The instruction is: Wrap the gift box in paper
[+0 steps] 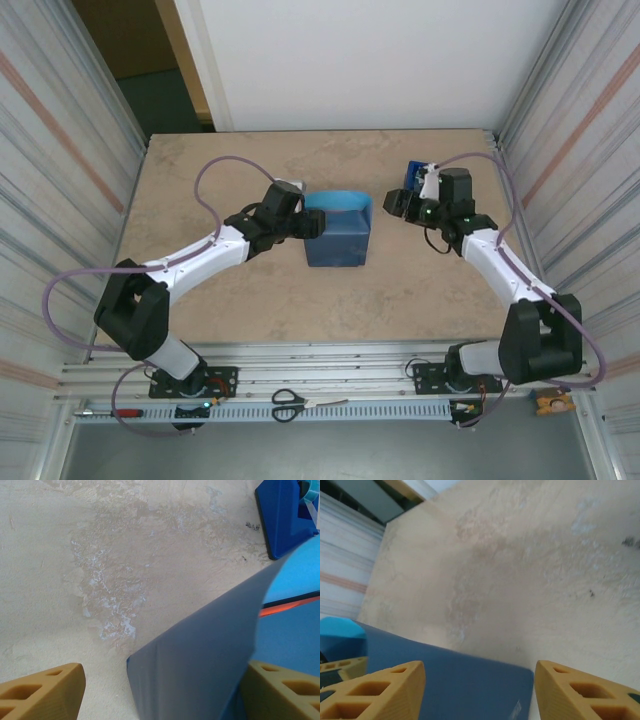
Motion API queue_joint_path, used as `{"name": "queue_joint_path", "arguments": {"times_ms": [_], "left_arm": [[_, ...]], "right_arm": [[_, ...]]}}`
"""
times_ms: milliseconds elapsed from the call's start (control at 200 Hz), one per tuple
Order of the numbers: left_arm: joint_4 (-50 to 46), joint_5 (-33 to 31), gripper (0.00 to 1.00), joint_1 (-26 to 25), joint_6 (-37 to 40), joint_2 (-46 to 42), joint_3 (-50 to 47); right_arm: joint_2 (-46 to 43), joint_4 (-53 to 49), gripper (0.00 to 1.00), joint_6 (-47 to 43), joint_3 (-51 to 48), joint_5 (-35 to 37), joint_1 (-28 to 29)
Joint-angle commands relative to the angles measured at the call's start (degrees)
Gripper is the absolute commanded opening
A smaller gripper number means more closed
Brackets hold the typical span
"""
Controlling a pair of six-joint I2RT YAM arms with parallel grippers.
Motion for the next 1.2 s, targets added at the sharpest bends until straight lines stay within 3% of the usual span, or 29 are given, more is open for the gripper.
{"name": "queue_joint_path", "arguments": {"times_ms": [0, 526, 1192], "left_arm": [[-2.6, -1.23, 0.8, -0.29, 0.23, 0.92, 0.1], [-2.69, -1.31, 0.8, -0.27, 0.08, 0.57, -0.1], [-2.18, 0.13, 0.8, 0.07, -0.21, 0.87, 0.27]], "right_arm": [[1.75, 2.96, 0.58, 2.06, -0.4, -3.35, 1.42], [9.15, 5.49, 0.64, 1.69, -0.21, -7.95, 4.53], [12.52, -4.61, 0.73, -7.96, 1.54, -15.09, 5.32]]}}
